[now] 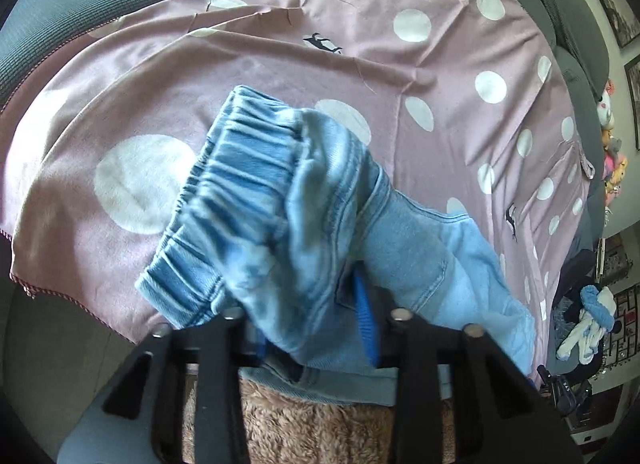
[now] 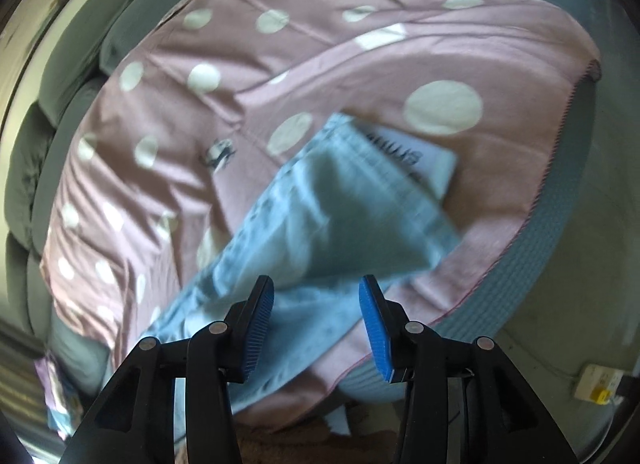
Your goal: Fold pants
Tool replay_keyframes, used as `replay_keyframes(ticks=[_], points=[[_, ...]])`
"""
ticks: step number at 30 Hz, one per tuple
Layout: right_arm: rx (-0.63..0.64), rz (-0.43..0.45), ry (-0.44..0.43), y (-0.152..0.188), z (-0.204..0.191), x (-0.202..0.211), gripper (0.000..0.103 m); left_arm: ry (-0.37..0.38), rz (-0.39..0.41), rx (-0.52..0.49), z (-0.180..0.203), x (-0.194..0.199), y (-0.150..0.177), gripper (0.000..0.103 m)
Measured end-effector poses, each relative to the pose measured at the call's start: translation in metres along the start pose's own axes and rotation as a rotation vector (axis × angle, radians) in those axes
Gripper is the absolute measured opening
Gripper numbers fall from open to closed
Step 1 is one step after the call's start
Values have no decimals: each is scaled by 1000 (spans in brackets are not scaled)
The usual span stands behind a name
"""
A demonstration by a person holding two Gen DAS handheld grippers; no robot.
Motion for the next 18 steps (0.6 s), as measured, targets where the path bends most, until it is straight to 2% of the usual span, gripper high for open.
replay_keyframes(ticks=[3, 5, 9, 12, 18], points=[[-22, -7, 53, -8, 12, -9, 44, 35, -25, 33, -3, 0, -2, 24], [-19, -37, 102, -7, 17, -14, 44, 35, -31, 33, -4, 1, -2, 24], [-18, -10, 161, -8, 26, -6, 44, 18, -37, 21, -3, -1, -1, 24], [-63, 0, 157, -10, 43, -1, 44, 6, -47, 7, -2, -4, -2, 25], [-26, -81, 165, -6, 52, -18, 44, 7, -56, 20, -5, -7, -3, 24]])
Point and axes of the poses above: each gripper's, at about its wrist camera, not at the fingertips, and x roughly against the way its jaws point, z to its right, y to its underside, the point moved 7 cm from there along -x, roughly the way its jaws point, and after that the axes turned 13 degrees about x, right-handed, at the moved point
